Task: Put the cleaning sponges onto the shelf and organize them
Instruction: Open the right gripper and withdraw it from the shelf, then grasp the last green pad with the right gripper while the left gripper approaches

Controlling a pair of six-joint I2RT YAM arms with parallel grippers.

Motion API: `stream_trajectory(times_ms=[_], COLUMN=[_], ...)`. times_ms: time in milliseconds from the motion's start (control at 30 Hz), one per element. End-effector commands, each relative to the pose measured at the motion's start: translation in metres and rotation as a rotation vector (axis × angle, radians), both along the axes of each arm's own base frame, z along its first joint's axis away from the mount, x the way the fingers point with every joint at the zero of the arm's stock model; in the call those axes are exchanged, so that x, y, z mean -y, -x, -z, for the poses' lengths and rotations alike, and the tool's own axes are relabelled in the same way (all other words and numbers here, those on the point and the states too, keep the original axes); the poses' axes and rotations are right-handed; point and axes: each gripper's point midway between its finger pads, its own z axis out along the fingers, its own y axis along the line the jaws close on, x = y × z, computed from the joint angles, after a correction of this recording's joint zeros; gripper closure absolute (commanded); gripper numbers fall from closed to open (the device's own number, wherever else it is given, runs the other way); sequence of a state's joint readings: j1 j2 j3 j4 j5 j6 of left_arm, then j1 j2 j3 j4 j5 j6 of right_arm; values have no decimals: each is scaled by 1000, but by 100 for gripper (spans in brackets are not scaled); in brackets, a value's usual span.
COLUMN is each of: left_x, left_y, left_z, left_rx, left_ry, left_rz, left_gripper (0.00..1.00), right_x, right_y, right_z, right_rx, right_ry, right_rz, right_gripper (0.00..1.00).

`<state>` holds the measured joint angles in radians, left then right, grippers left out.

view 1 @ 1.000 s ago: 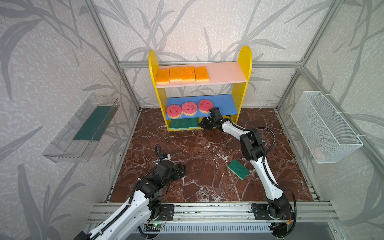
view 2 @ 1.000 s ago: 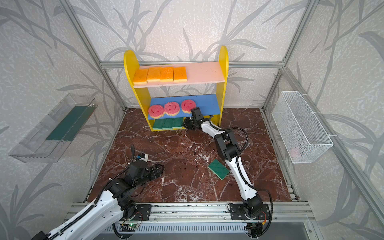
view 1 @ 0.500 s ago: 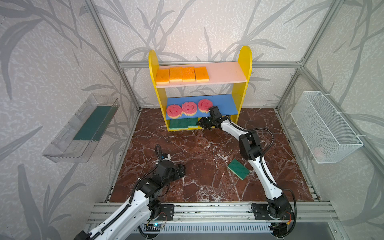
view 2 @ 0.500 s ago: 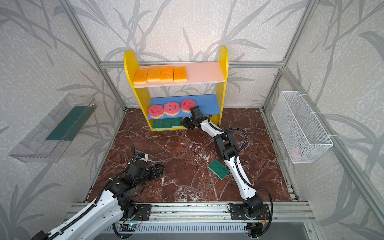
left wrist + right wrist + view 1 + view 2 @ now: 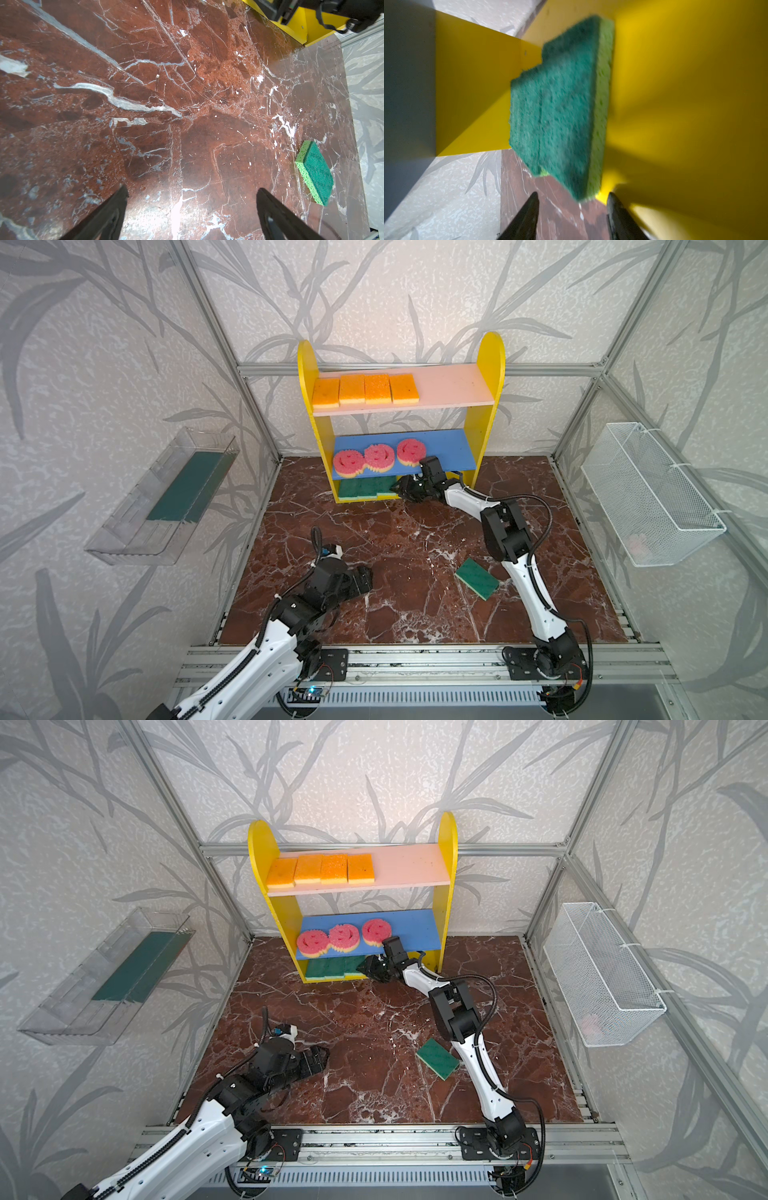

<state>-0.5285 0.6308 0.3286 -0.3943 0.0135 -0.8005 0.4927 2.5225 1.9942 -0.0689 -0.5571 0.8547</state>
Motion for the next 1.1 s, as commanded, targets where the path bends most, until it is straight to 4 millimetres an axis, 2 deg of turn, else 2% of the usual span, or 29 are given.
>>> stream_trajectory(times_ms=[0, 167, 300, 500, 833, 967, 1067], left_x=[3, 9, 27, 73, 147, 181, 201], left_y=[-2, -5, -12, -23, -42, -39, -35], left_z=[-13, -18, -25, -26, -11, 0, 9], left_rx=[16, 23, 52, 52, 36, 10, -6], left_ry=[-7, -39, -48, -58, -23, -18, -7], left_rz=[20, 45, 84, 186, 317, 383, 418], left_gripper=[2, 2, 3, 3, 4, 4, 4], right_x=[10, 33, 56, 114, 238, 278, 294], right_y=[7, 35, 63, 121, 215, 245, 264], right_z=[-52, -66, -77, -76, -83, -70, -57], right_rx=[102, 133, 139, 113, 85, 36, -11], right_ry=[-22, -45, -39, 0, 43, 61, 43], right_rz=[-5, 6, 8, 23, 169, 291, 348], right_gripper=[47, 48, 48, 50, 53, 53, 50])
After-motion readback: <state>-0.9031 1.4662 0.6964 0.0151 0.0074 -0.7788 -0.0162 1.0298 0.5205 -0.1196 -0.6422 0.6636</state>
